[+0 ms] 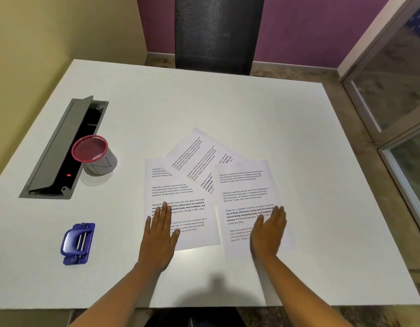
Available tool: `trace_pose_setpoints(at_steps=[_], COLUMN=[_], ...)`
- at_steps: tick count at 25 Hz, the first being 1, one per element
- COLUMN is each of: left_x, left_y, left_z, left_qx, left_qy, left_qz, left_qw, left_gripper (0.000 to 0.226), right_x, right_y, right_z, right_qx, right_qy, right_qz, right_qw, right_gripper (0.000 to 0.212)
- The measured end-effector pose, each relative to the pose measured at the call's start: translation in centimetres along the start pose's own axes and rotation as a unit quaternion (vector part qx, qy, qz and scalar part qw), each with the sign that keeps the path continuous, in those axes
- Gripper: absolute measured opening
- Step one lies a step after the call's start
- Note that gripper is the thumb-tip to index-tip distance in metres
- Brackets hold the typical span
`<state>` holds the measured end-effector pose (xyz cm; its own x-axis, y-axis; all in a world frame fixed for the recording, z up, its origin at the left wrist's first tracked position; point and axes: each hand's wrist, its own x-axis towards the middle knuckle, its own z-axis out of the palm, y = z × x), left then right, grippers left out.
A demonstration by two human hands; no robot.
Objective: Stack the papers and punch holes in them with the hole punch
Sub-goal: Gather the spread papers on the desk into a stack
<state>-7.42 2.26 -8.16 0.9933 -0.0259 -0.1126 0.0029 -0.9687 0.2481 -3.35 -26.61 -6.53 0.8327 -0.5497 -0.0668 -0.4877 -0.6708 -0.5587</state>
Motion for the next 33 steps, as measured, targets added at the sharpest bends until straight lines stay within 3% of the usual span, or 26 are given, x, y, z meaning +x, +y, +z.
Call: trace_pose_setpoints(at_steps=[2,9,16,21,33], left_x=[0.0,0.1,0.2,0.1,-0.1], left_y=[0.0,0.0,0.0,0.1,0.0], left_z=[0.1,0.1,-0.2,-0.4,-0.6], left_qx=[-0.002,-0.008,-0.019,-0.032,-0.04], left_qy=[0.003,0.002,-0.011,-0.009,-0.024], left_qz=[0.001,0.008,0.004,0.005,0.006], left_qw=[1.0,1.0,1.0,0.999,0.999], left_gripper=[0.068,0.069,0.069,0.071,0.073], right_x=[1.4,1.5,4.0,4.2,5.3], right_y=[0.8,-0.8,-2.7,-2.8,-3.1], right_z=[-0.7,-1.4,-2.7,-3.5,-3.8], right_qx=[-0.012,-0.022,-0.086,-0.064,-0.129], right_qy=[-0.002,-0.009,-0.053,-0.047,-0.083], right_qz=[0.041,0.068,0.158,0.218,0.221], right_qw=[0.999,0.997,0.982,0.973,0.963], right_gripper=[0.062,0.083,0.062,0.066,0.063])
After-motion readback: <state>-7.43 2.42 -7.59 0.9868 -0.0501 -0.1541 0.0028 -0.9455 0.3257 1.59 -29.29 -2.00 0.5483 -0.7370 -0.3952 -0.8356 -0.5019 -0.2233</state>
